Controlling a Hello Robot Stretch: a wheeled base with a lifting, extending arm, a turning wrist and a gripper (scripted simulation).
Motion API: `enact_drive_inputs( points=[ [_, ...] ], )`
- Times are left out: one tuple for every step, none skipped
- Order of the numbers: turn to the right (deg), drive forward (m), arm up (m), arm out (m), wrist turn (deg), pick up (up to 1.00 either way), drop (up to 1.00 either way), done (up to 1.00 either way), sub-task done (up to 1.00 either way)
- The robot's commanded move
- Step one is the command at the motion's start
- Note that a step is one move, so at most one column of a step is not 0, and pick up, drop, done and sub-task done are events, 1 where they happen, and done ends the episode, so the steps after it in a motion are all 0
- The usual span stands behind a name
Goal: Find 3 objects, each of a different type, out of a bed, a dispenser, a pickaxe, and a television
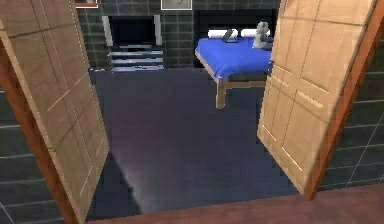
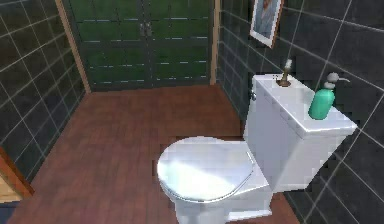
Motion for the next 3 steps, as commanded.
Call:
enact_drive_inputs(
  points=[
    [0.0,0.05,0.0,0.0,0.0,0.0,0.0,0.0,0.0],
    [6.0,0.0,0.0,0.0,0.0,0.0,0.0,0.0,0.0],
    [0.0,1.0,0.0,0.0,0.0,0.0,0.0,0.0,0.0]
  ],
)
